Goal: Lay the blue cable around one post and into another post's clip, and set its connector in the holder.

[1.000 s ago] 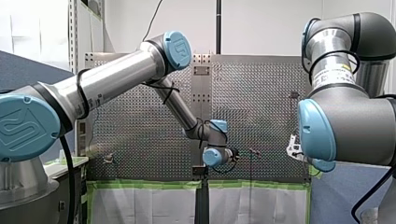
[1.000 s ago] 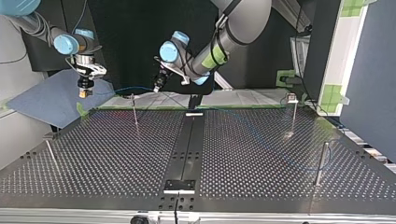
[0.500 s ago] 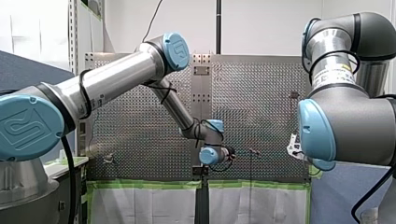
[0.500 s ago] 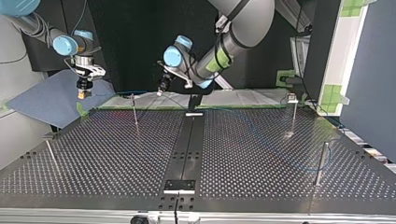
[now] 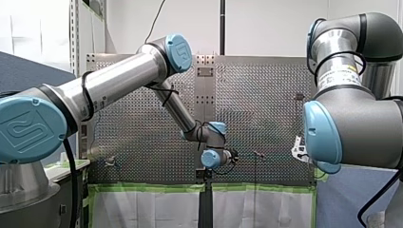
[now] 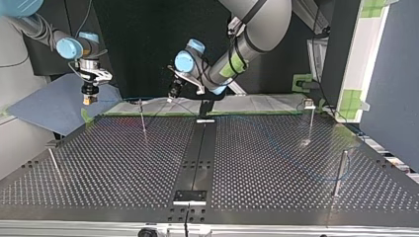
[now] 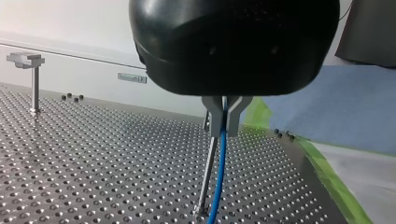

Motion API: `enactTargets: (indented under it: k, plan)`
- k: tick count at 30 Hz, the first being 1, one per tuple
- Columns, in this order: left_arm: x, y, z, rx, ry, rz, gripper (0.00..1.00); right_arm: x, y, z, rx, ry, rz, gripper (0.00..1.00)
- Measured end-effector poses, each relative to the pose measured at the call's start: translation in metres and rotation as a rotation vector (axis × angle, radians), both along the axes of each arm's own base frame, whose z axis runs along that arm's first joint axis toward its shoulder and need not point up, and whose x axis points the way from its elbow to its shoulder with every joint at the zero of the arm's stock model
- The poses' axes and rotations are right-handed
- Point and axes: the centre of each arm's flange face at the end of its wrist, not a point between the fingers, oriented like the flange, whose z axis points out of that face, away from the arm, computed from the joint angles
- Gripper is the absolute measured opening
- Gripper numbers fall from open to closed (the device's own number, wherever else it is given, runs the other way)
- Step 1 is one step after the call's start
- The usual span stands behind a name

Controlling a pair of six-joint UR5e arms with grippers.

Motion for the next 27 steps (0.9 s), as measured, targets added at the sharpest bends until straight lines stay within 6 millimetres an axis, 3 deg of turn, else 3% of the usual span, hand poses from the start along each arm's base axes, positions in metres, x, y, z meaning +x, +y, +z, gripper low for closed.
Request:
enactTargets:
  k: [8,27]
  plan:
    - [0.000,0.001,-0.011,-0.013,0.029,-0.008,0.01,0.000,-0.001,0.001,-0.004,-0.006,0.002,0.00]
    - [0.015,0.011,-0.010,-0.016,0.048,0.002,0.01,-0.002,-0.002,0.001,-0.003,-0.019,0.000,0.00]
